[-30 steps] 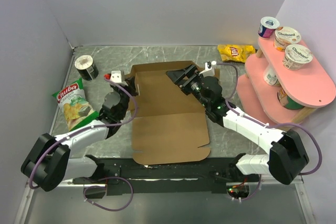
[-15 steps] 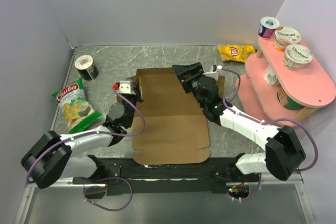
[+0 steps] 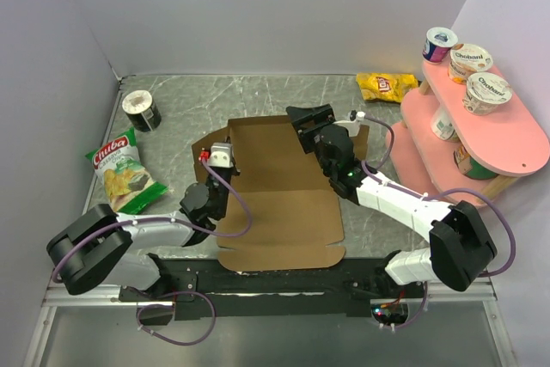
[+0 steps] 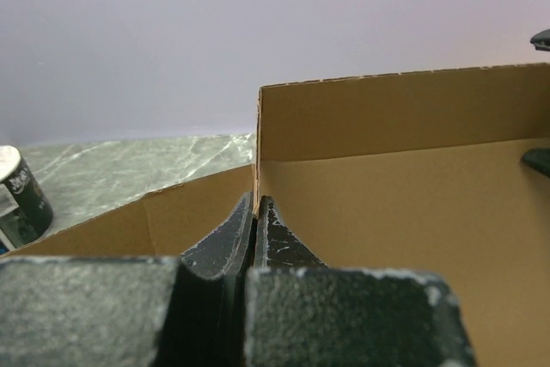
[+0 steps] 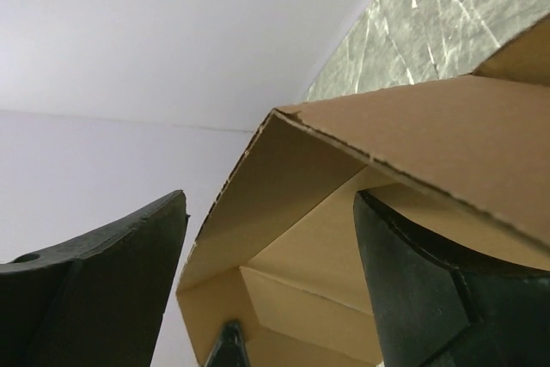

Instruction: Fold the paper box

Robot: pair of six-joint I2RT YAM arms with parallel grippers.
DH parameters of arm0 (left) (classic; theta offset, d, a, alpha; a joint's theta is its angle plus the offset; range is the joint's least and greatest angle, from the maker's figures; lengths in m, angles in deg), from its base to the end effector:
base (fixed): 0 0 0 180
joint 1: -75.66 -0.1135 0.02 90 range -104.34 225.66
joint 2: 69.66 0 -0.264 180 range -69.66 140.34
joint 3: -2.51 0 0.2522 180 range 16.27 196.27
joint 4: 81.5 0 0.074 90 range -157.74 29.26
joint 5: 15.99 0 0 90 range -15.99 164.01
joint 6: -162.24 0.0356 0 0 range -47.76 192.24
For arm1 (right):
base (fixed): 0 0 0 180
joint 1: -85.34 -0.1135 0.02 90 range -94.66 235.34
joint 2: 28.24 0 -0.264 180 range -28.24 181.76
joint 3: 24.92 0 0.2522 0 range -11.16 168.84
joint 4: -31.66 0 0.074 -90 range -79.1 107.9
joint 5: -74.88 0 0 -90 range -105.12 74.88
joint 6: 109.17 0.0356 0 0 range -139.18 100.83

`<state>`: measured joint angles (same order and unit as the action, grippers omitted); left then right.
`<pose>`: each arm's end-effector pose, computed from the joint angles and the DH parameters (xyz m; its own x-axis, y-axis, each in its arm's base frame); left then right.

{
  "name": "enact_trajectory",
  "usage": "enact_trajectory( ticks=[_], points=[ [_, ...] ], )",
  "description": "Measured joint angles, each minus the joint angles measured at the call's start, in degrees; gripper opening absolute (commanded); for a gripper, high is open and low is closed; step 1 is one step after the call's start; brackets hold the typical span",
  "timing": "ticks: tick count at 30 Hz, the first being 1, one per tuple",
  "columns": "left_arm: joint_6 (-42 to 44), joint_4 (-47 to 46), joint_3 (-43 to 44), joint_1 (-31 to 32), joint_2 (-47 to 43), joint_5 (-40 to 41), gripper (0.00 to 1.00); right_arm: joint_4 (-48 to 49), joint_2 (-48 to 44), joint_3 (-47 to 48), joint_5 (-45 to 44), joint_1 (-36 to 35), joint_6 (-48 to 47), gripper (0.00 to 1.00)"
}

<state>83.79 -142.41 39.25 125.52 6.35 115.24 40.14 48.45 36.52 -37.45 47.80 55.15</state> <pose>0.1759 -0.1722 0.2472 0.2690 -0.0854 -0.9594 0.1288 0.9903 -0.0520 0.2530 0.1774 0.2915 -0.2799 0.9081 -0.3115 0.0185 0.3295 0.9440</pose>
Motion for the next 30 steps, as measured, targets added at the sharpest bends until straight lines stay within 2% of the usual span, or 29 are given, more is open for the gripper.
enact_trajectory(
  ticks=[7, 9, 10, 12, 14, 16, 21, 25, 30],
  points=[
    [2.97, -2.4, -1.05, 1.7, 0.42, 1.84, 0.01, -0.9, 0.26, 0.04, -0.85, 0.0, 0.74, 0.74],
    [3.39, -2.29, -1.4, 2.01, 0.42, 2.21, 0.01, -0.92, 0.26, 0.02, -0.9, 0.0, 0.81, 0.77],
    [3.67, -2.16, -1.57, 2.14, 0.39, 2.29, 0.01, -0.87, 0.26, -0.02, -0.92, 0.0, 0.74, 0.84],
    [3.56, -1.29, -1.66, 2.25, -0.11, 2.16, 0.01, -0.92, 0.11, -0.2, -0.83, 0.02, -0.31, 0.9],
    [1.68, 5.03, -0.55, 2.03, -2.93, 1.62, 0.01, -1.29, -0.83, -0.42, -0.44, 0.02, -3.26, 0.96],
    [-1.53, 15.34, 2.91, 0.59, -6.64, -1.16, 0.01, -2.73, -2.97, -0.44, 0.52, 0.02, -8.2, 0.99],
    [-8.98, 38.64, 15.76, -6.67, -11.72, -10.58, 0.01, -8.37, -12.87, -0.15, 6.08, 0.02, -22.67, 1.0],
    [-11.39, 52.19, 23.63, -11.58, -12.61, -18.4, 0.01, -15.96, -18.38, 4.39, 15.69, 0.2, -35.58, 1.0],
    [-12.24, 65.51, 31.06, -13.51, -10.73, -28.57, 0.01, -27.21, -16.87, 15.56, 28.24, 0.28, -50.62, 0.99]
  ],
)
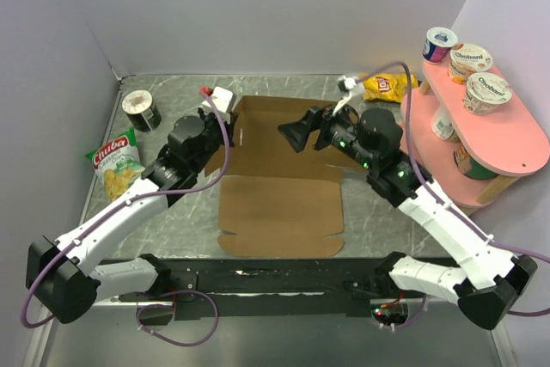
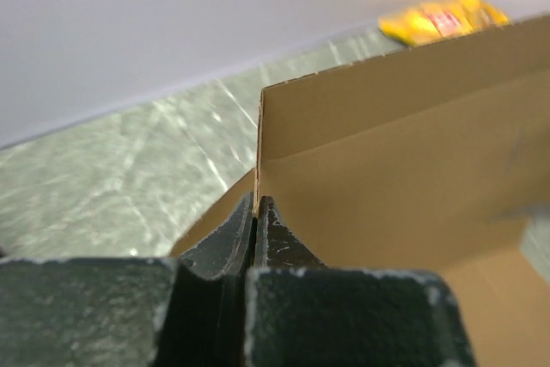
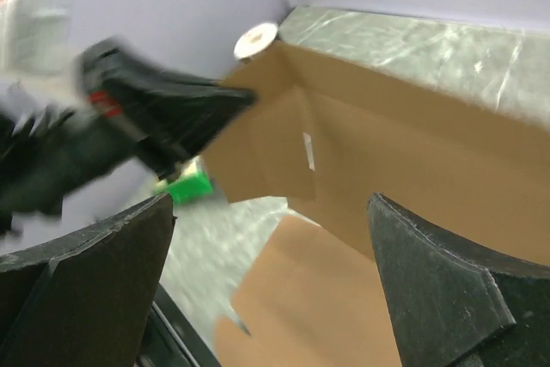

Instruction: Fold the paper box

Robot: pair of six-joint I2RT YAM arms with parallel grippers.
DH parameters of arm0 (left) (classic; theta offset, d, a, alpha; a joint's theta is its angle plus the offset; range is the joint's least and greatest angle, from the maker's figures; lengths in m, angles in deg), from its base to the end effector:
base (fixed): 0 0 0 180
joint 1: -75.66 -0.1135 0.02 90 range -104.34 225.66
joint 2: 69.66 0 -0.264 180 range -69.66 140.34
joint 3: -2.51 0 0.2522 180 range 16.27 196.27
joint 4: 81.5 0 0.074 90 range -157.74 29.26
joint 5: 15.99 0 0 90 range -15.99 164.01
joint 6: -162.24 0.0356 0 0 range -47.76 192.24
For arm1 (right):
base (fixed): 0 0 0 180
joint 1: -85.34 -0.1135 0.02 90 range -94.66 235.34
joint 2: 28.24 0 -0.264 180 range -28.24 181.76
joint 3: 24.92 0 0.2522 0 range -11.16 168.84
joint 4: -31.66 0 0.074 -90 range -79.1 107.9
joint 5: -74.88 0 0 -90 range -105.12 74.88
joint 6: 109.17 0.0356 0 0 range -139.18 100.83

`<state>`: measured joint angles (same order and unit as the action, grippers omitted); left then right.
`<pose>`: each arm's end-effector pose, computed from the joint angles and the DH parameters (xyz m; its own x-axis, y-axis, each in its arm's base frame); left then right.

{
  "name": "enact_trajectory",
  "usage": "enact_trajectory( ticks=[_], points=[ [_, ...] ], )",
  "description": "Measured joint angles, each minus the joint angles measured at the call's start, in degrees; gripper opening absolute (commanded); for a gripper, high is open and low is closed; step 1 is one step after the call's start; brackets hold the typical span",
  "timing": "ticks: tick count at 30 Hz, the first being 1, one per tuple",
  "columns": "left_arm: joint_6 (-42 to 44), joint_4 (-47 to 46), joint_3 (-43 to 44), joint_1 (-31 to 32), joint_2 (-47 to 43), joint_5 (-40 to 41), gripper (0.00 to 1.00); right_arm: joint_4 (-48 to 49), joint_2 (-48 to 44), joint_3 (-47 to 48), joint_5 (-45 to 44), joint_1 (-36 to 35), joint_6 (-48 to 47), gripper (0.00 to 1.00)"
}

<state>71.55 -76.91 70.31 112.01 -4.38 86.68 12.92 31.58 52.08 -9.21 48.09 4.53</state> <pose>0.2223 -0.1539 0.3605 -0.0339 0.0104 -0.9994 0.4014 0.9159 -0.0041 0.1869 0.1467 0.4132 -0.2948 0.2781 -0.9142 -0.6176 0.6746 0.4044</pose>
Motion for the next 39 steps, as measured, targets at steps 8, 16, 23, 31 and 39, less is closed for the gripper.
enact_trajectory(
  ticks=[8, 16, 23, 31, 39],
  points=[
    [0.46, 10.03, 2.58, -0.48, 0.57, -9.33, 0.01, -15.37, 8.79, 19.21, 15.93, 7.93, -22.73, 0.97],
    [1.79, 14.29, 5.57, -0.66, 0.57, -13.53, 0.01, -27.15, 20.7, 25.97, 25.51, 12.92, -43.47, 0.94],
    [3.3, 16.52, 6.6, -0.79, 0.57, -14.49, 0.01, -31.01, 29.22, 28.28, 29.59, 15.93, -52.37, 0.88],
    [4.52, 17.22, 6.95, -0.83, 0.55, -15.32, 0.01, -34.07, 34.36, 31.26, 35.12, 16.68, -57.64, 0.47],
    [4.09, 17.62, 7.21, -3.43, 0.5, -19.39, 0.52, -35.01, 34.6, 31.26, 39.93, 17.31, -60.15, 0.21]
  ],
)
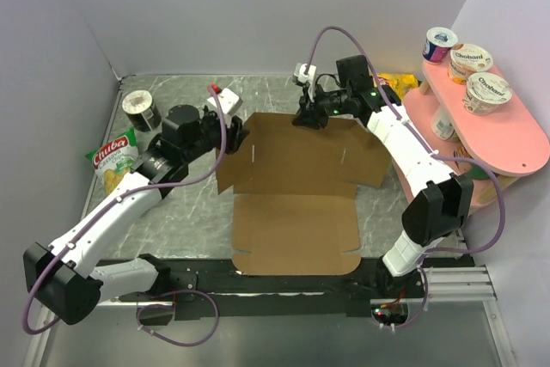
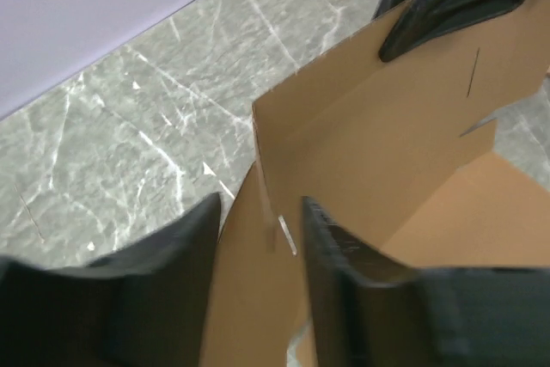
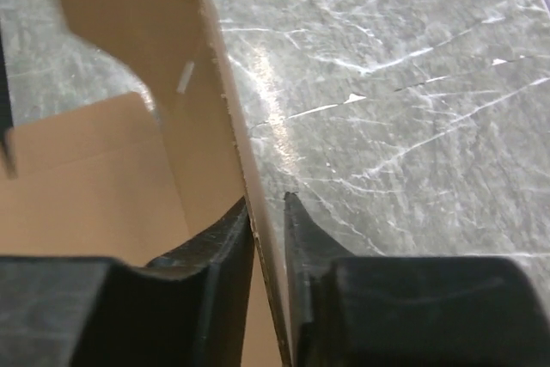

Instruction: Fold the paper box

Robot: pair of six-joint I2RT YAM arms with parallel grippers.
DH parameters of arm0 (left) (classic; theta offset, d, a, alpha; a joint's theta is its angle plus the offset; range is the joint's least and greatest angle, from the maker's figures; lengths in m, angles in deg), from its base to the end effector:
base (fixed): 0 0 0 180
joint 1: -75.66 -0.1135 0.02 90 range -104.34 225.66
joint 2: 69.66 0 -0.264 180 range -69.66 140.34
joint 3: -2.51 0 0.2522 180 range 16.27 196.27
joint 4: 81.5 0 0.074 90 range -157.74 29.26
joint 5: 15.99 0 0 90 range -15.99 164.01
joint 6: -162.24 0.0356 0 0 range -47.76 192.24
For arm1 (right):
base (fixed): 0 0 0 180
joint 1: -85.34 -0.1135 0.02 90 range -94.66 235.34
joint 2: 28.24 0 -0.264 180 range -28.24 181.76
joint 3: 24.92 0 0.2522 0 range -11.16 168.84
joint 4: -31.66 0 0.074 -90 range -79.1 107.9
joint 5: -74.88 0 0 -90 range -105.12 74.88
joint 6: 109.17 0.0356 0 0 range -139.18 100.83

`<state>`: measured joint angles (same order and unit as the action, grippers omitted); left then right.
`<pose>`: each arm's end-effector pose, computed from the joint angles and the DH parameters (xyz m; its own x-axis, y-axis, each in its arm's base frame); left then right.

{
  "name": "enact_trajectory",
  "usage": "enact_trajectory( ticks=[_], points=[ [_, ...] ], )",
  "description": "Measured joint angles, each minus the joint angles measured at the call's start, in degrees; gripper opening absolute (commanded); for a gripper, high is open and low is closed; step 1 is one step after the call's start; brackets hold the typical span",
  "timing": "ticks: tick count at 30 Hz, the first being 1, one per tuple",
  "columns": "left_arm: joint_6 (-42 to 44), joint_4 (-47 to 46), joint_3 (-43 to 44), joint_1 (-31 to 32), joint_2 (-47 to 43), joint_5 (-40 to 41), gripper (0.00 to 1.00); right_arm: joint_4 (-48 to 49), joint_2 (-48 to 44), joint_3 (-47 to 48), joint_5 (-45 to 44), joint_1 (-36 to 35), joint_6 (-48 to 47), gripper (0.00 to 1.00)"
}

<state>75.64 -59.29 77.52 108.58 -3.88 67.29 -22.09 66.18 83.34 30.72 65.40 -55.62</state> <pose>0.2220 -0.1487 0.3702 -0.1505 0.1676 -0.9743 0.6455 0.7631 0.0316 0.3307 0.1471 0.3737 -0.0366 -0.4536 -0.8905 -0.9655 0.2458 -0.0855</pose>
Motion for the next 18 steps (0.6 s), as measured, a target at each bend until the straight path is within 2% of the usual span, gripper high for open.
enact_trajectory(
  ticks=[1, 2, 3, 6, 7, 14, 18],
  points=[
    [-0.33, 0.0, 0.09, -0.96, -0.07, -1.44, 0.59, -0.28, 0.0, 0.0, 0.33, 0.09, -0.44, 0.19],
    [-0.66, 0.02, 0.26, -1.99, -0.2, -2.93, 0.65, -0.7, 0.0, 0.0, 0.63, 0.13, -0.83, 0.07],
    [-1.03, -0.02, 0.55, -3.04, -0.28, -4.35, 0.78, -1.2, 0.0, 0.02, 0.92, 0.22, -1.25, 0.0],
    [-1.73, -0.28, 2.1, -6.1, -0.35, -9.09, 0.99, -2.29, 0.0, 0.76, 1.22, 0.55, -3.41, 0.0],
    [-2.08, -0.15, 2.91, -7.15, -0.31, -10.93, 0.96, -3.1, 0.0, 1.16, 1.22, 0.68, -3.76, 0.0],
    [-2.58, -2.64, 7.19, -16.26, 1.53, -25.33, 0.98, -5.14, 0.02, 1.2, 2.62, 1.81, -4.09, 0.0],
    [-1.92, -3.67, 7.19, -19.02, 5.6, -28.76, 0.93, -5.42, -0.02, 1.2, 4.22, 2.21, -4.2, 0.0]
  ],
)
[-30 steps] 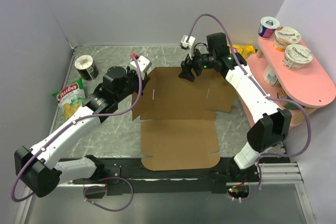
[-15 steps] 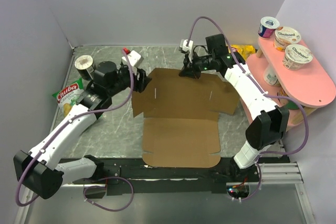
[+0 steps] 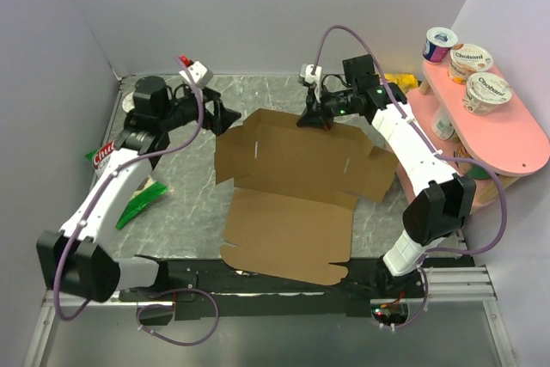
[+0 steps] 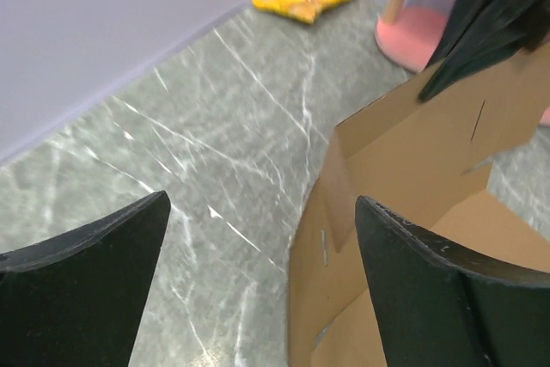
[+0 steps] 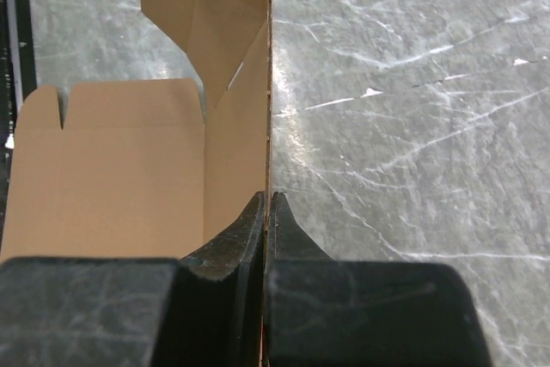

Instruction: Fold the paper box

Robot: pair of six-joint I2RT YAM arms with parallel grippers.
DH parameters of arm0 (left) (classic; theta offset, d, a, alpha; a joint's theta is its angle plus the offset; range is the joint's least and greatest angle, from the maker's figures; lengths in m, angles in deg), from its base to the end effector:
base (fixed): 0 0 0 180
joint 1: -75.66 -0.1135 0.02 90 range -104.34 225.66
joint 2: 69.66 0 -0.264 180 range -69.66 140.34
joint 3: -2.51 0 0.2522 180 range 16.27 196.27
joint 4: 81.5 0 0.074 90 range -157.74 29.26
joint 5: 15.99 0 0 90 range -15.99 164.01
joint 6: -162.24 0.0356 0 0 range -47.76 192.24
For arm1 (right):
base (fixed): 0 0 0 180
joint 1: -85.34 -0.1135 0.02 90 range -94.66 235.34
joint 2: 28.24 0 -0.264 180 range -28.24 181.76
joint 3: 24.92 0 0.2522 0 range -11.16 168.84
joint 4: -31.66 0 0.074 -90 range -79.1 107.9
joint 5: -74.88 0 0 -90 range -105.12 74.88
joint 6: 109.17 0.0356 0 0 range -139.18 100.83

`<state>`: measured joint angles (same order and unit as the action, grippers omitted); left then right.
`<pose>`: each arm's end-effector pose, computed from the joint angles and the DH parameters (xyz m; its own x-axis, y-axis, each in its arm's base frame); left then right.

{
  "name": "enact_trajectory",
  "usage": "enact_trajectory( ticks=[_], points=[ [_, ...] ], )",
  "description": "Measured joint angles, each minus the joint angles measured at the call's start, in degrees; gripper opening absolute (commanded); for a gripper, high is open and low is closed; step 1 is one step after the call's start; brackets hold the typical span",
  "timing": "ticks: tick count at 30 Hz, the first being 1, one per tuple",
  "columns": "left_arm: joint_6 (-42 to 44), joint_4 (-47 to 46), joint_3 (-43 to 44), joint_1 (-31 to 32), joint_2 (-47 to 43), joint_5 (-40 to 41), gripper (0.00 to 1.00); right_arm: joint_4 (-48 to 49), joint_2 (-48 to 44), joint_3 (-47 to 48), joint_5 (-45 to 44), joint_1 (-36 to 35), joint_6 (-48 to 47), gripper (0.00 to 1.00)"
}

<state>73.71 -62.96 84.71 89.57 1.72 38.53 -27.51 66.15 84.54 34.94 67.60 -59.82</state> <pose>0.2721 -0.0887 0.3972 -0.1110 0.0490 -0.9926 0.7571 0.6511 -0.0525 0.3282 0.1336 0.3749 -0.0338 -0.4499 -0.8924 -0.9781 0.1985 -0.0630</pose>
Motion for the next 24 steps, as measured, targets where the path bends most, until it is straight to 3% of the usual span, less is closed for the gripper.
enact_trajectory(
  ticks=[9, 24],
  points=[
    [0.92, -2.8, -0.13, 0.04, 8.63, -5.35, 0.87, -0.15, -0.85, 0.0, 2.29, 0.35, -0.2, 0.0],
    [-2.08, -9.81, -1.36, 3.19, 11.63, -14.03, 0.82, -0.61, -1.38, 0.0, 4.15, 1.03, -0.22, 0.0]
  ],
)
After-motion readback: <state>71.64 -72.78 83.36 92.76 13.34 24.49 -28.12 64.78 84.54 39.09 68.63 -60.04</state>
